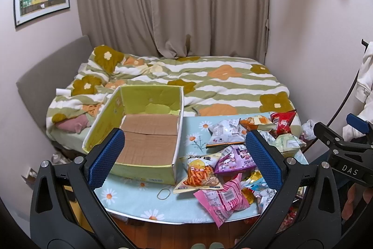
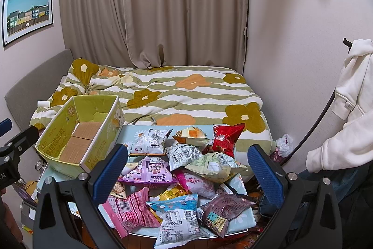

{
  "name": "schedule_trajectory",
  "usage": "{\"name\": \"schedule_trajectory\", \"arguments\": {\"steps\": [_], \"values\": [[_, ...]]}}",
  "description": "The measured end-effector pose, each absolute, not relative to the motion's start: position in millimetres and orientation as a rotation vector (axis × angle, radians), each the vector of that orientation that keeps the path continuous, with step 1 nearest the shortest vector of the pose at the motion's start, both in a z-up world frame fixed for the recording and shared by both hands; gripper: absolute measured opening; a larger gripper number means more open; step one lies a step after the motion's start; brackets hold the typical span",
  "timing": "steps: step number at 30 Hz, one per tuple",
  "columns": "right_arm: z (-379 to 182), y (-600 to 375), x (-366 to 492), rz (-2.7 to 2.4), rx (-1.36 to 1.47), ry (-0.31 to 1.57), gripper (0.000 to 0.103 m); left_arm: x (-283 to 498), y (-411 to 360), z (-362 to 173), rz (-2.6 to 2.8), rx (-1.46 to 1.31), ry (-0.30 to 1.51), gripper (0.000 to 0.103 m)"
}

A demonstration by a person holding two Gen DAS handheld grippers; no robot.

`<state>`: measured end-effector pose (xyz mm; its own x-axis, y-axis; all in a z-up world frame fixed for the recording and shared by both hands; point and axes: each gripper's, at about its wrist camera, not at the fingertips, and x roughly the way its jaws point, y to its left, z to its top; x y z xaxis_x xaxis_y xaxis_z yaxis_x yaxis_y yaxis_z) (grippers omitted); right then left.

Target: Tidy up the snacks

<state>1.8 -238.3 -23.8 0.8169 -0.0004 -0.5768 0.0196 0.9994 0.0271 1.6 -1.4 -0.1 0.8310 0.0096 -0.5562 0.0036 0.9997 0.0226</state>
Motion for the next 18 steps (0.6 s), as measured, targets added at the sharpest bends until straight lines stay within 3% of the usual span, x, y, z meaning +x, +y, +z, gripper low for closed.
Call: {"name": "schedule_trajectory", "arguments": {"steps": [11, 18], "values": [[-24.2, -238.7, 1.4, -0.018, 0.028, 0.617, 0.103, 5.6, 2.0, 2.4, -0.021, 0.011, 0.599, 0.103], [-36.8, -242.9, 2.1, -0.042, 0.037, 0.692, 0.103, 27.4, 9.0, -25.0, -0.088, -0.018, 0.738, 0.103]]}}
